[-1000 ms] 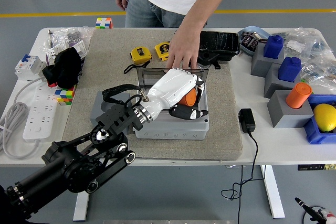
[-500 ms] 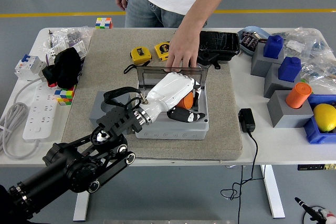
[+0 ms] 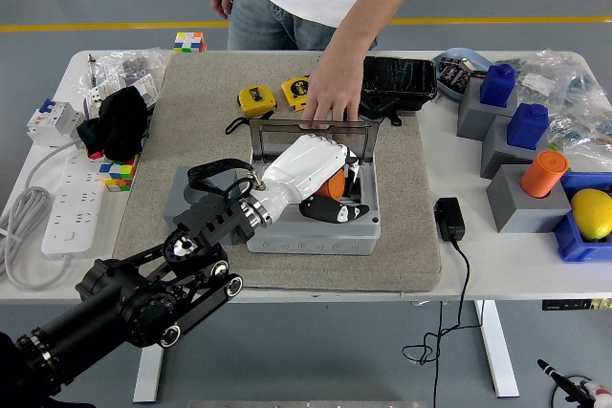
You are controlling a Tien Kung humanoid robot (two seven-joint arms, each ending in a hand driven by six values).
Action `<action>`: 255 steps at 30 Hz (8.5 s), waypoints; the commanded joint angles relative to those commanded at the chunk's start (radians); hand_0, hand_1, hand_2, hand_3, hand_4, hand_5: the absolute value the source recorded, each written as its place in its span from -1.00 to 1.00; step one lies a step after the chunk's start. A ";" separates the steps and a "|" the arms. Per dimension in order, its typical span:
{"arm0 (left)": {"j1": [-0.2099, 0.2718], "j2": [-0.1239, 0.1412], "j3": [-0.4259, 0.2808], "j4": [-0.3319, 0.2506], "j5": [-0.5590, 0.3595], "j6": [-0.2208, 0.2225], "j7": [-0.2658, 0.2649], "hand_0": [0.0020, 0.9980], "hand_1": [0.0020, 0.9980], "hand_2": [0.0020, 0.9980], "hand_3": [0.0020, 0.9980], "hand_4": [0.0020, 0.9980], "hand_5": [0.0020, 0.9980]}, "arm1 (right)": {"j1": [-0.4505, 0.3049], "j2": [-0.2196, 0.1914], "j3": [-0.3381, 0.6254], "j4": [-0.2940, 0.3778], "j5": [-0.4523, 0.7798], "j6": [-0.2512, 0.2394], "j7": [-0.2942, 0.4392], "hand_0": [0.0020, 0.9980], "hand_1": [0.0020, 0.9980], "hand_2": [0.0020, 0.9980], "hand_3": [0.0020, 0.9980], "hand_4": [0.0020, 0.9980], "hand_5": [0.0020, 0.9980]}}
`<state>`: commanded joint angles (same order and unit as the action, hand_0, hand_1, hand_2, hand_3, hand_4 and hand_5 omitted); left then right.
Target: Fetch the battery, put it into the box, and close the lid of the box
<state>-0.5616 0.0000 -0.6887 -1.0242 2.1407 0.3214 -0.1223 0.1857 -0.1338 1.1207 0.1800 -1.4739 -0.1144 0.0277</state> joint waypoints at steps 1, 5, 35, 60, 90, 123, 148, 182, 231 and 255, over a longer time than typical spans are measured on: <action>0.001 0.000 0.003 0.003 0.007 0.000 0.003 -0.90 -0.87 -0.80 -0.82 0.55 -0.62 | 0.000 0.000 0.000 0.000 0.001 0.000 0.000 0.79 0.74 0.62 0.70 1.00 1.00; 0.001 0.000 0.007 0.008 0.013 -0.003 0.003 -0.90 -0.87 -0.79 -0.81 0.70 -0.96 | -0.001 0.000 0.000 0.000 0.000 0.000 0.000 0.79 0.74 0.62 0.70 1.00 1.00; -0.006 0.000 -0.031 0.028 -0.032 -0.049 -0.051 -0.80 -0.78 -0.72 -0.71 1.00 0.30 | 0.002 0.001 0.002 0.000 0.000 0.001 0.000 0.79 0.74 0.62 0.70 1.00 1.00; -0.007 0.000 -0.029 0.014 -0.020 -0.053 -0.056 -0.74 -0.75 -0.69 -0.68 1.00 0.49 | 0.001 -0.001 -0.006 0.000 0.006 0.003 -0.001 0.79 0.74 0.62 0.70 1.00 1.00; -0.005 0.000 -0.035 0.006 0.006 -0.055 -0.059 -0.19 -0.17 -0.42 -0.49 1.00 0.68 | 0.001 0.000 -0.009 0.000 0.013 0.005 -0.001 0.79 0.74 0.62 0.70 1.00 1.00; 0.015 0.000 -0.081 -0.026 0.021 -0.015 -0.068 1.00 1.00 1.00 0.93 1.00 1.00 | 0.002 0.001 -0.014 0.000 0.021 0.006 0.001 0.79 0.73 0.62 0.70 1.00 1.00; 0.081 0.064 -0.212 -0.432 -0.042 -0.058 0.003 1.00 1.00 1.00 1.00 1.00 1.00 | -0.003 0.006 -0.015 0.000 0.026 0.005 0.000 0.78 0.73 0.62 0.70 1.00 1.00; 0.208 0.171 -0.362 -0.474 -0.015 -0.413 0.253 0.89 0.75 0.62 0.59 1.00 1.00 | -0.001 0.005 0.017 0.000 0.009 0.005 -0.002 0.79 0.73 0.62 0.70 1.00 1.00; 0.357 0.290 -0.292 -0.601 0.012 -0.386 0.233 0.99 0.76 0.60 0.55 1.00 1.00 | 0.001 0.000 0.025 0.000 0.007 0.003 -0.002 0.79 0.73 0.62 0.70 1.00 1.00; 0.333 0.187 -0.575 -0.549 -0.060 -0.327 0.085 0.90 0.81 0.69 0.61 1.00 1.00 | -0.001 0.009 0.029 0.000 0.008 0.001 -0.003 0.79 0.73 0.61 0.69 1.00 1.00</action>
<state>-0.2288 0.1875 -1.2634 -1.5732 2.0810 -0.0056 -0.0375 0.1850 -0.1251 1.1498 0.1800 -1.4663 -0.1132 0.0243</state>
